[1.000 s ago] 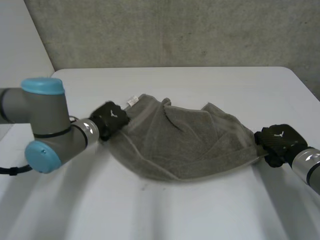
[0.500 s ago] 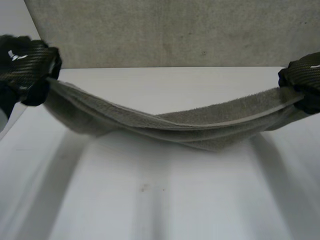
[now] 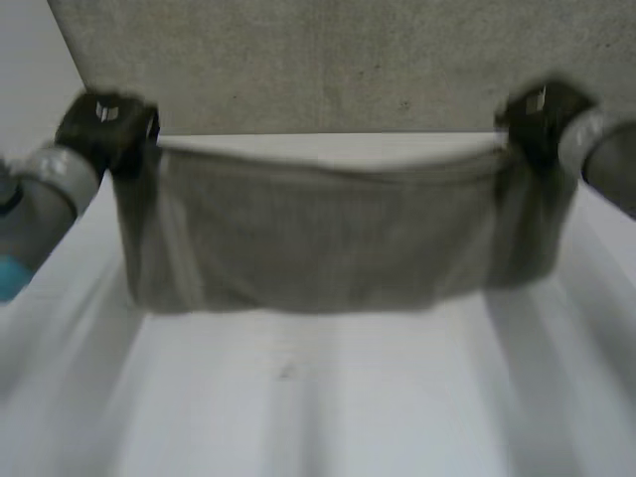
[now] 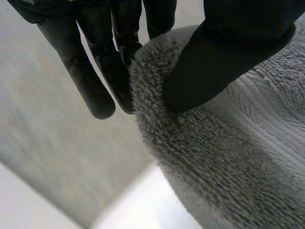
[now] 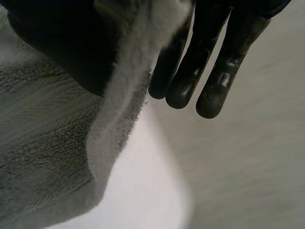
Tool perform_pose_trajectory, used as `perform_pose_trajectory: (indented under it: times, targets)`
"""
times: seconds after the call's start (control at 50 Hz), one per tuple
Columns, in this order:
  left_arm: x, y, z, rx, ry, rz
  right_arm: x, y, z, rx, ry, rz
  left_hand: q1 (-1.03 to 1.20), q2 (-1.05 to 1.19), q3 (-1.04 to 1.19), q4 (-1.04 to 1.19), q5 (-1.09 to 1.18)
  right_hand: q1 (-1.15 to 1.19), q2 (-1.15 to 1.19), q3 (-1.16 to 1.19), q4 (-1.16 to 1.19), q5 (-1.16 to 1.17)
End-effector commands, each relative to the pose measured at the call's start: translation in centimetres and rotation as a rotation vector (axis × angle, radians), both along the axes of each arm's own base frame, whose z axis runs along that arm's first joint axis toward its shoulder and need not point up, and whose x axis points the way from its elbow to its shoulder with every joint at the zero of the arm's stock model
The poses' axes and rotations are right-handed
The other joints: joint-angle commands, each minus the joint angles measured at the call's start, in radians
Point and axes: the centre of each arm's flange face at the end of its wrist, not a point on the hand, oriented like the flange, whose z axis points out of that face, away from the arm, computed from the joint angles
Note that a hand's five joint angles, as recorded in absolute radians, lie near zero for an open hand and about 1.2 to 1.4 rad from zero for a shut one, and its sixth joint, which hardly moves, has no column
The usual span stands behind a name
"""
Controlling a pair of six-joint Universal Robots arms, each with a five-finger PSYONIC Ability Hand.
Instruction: Fold the towel.
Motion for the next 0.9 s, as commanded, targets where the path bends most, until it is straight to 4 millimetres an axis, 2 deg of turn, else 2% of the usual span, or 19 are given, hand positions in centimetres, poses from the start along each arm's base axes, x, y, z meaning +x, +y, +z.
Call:
perform_pose_trajectory:
  times: [0.02, 0.08, 0.14, 0.2, 0.24, 0.26, 0.3, 0.32, 0.34, 0.36, 0.38, 0.4, 0.42, 0.46, 0.48, 0.52, 0.58, 0.68, 0.9]
  targets:
    - [-1.7, -2.7, 11.8, -0.54, 0.27, -0.035, 1.3, -0.7, 10.9, -0.619, -0.269, 0.009, 0.207, 0.179, 0.18, 0.179, 0.19, 0.427, 0.215, 0.207, 0.201, 0.231]
    - [-1.4, -2.4, 13.9, -0.634, 0.387, -0.059, 1.1, 0.1, 10.9, -0.628, -0.28, 0.018, 0.207, 0.179, 0.18, 0.179, 0.19, 0.427, 0.215, 0.207, 0.201, 0.231]
    - [-1.0, -2.5, 13.4, -0.612, 0.4, -0.051, 1.1, 0.2, 9.3, -0.562, -0.262, 0.018, 0.207, 0.179, 0.18, 0.179, 0.19, 0.427, 0.215, 0.207, 0.201, 0.231]
    - [-0.8, -2.8, 10.8, -0.513, 0.385, -0.034, 1.2, 0.3, 8.0, -0.499, -0.243, 0.019, 0.207, 0.179, 0.18, 0.179, 0.19, 0.427, 0.215, 0.207, 0.201, 0.231]
    - [-0.8, -2.6, 6.7, -0.391, 0.354, -0.02, 0.9, 0.5, 4.7, -0.341, -0.192, 0.025, 0.207, 0.179, 0.18, 0.179, 0.19, 0.427, 0.215, 0.207, 0.201, 0.231]
    - [-0.8, -2.6, 6.6, -0.39, 0.354, -0.02, 0.9, 0.5, 4.7, -0.34, -0.191, 0.025, 0.207, 0.179, 0.18, 0.179, 0.19, 0.427, 0.215, 0.207, 0.201, 0.231]
    - [-0.7, -2.4, 4.4, -0.326, 0.339, -0.011, 1.2, 1.3, 0.8, -0.165, -0.144, 0.078, 0.207, 0.179, 0.18, 0.179, 0.19, 0.427, 0.215, 0.207, 0.201, 0.231]
    - [-0.7, -2.1, 2.1, -0.258, 0.324, -0.003, 1.2, 1.3, 0.7, -0.164, -0.144, 0.078, 0.207, 0.179, 0.18, 0.179, 0.19, 0.427, 0.215, 0.207, 0.201, 0.231]
    - [-0.6, -1.6, -0.3, -0.19, 0.307, 0.005, 1.3, 1.8, -1.5, -0.076, -0.124, 0.109, 0.207, 0.179, 0.18, 0.179, 0.19, 0.427, 0.215, 0.207, 0.201, 0.231]
    - [-0.6, -1.6, -0.3, -0.19, 0.307, 0.005, 1.4, 2.3, -4.0, 0.011, -0.103, 0.133, 0.207, 0.179, 0.18, 0.179, 0.19, 0.427, 0.215, 0.207, 0.201, 0.231]
    - [-0.4, -1.0, -2.6, -0.122, 0.286, 0.015, 1.4, 2.3, -4.0, 0.012, -0.103, 0.134, 0.207, 0.179, 0.18, 0.179, 0.19, 0.427, 0.215, 0.207, 0.201, 0.231]
    - [-0.2, -0.3, -4.4, -0.069, 0.275, 0.02, 1.5, 2.8, -6.3, 0.084, -0.089, 0.151, 0.207, 0.179, 0.18, 0.179, 0.19, 0.427, 0.215, 0.207, 0.201, 0.231]
    - [-0.2, -0.3, -4.4, -0.069, 0.275, 0.02, 1.5, 2.8, -6.3, 0.085, -0.089, 0.151, 0.207, 0.179, 0.18, 0.179, 0.19, 0.427, 0.215, 0.207, 0.201, 0.231]
    - [0.0, 0.3, -6.1, -0.017, 0.264, 0.029, 1.4, 3.6, -11.3, 0.235, -0.065, 0.161, 0.207, 0.179, 0.18, 0.179, 0.19, 0.427, 0.215, 0.207, 0.201, 0.231]
    - [0.1, 0.9, -7.9, 0.036, 0.25, 0.036, 1.4, 3.6, -11.3, 0.236, -0.065, 0.161, 0.207, 0.179, 0.18, 0.179, 0.19, 0.427, 0.215, 0.207, 0.201, 0.231]
    - [0.2, 1.5, -9.6, 0.087, 0.238, 0.042, 1.2, 4.3, -15.2, 0.359, -0.037, 0.153, 0.207, 0.179, 0.18, 0.179, 0.19, 0.427, 0.215, 0.207, 0.201, 0.231]
    - [0.4, 2.4, -11.3, 0.147, 0.215, 0.051, 1.0, 4.6, -16.4, 0.402, -0.033, 0.146, 0.207, 0.179, 0.18, 0.179, 0.19, 0.427, 0.215, 0.207, 0.201, 0.231]
    - [0.8, 3.0, -11.9, 0.157, 0.177, 0.06, -0.3, 5.0, -17.6, 0.488, -0.09, 0.099, 0.207, 0.179, 0.18, 0.179, 0.19, -0.176, -0.388, -0.396, -0.401, -0.372]
    - [2.1, 3.0, -11.1, 0.13, 0.157, 0.094, -2.8, 4.4, -16.7, 0.509, -0.3, -0.008, 0.207, 0.179, 0.18, 0.179, 0.19, -0.174, -0.386, -0.394, -0.399, -0.37]
